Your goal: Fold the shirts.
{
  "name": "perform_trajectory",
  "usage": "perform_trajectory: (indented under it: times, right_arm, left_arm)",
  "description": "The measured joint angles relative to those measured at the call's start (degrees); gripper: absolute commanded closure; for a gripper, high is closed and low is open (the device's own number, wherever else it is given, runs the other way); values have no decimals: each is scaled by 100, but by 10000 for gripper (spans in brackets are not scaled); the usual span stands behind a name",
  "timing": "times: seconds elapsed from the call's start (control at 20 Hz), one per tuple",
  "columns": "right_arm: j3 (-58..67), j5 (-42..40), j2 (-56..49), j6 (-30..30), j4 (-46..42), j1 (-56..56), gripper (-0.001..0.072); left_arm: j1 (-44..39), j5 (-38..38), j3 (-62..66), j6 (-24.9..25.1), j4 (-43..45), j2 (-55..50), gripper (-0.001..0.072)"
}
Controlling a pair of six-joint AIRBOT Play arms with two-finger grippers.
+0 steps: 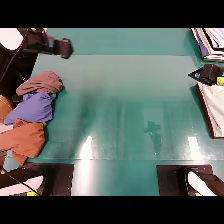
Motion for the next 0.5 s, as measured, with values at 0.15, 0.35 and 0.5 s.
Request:
perform_trajectory:
  times: [0.15, 0.35, 0.5]
  right_arm:
    - [0, -20, 0, 0, 2, 0, 695]
    - [0, -52, 0, 2, 2, 0, 695]
    - [0, -59, 0, 2, 2, 0, 695]
  left_arm:
    - [693, 17, -616, -201, 382, -181, 125]
    - [1368, 520, -1429, -313, 553, -673, 125]
    - [1622, 787, -1668, -345, 592, -1093, 371]
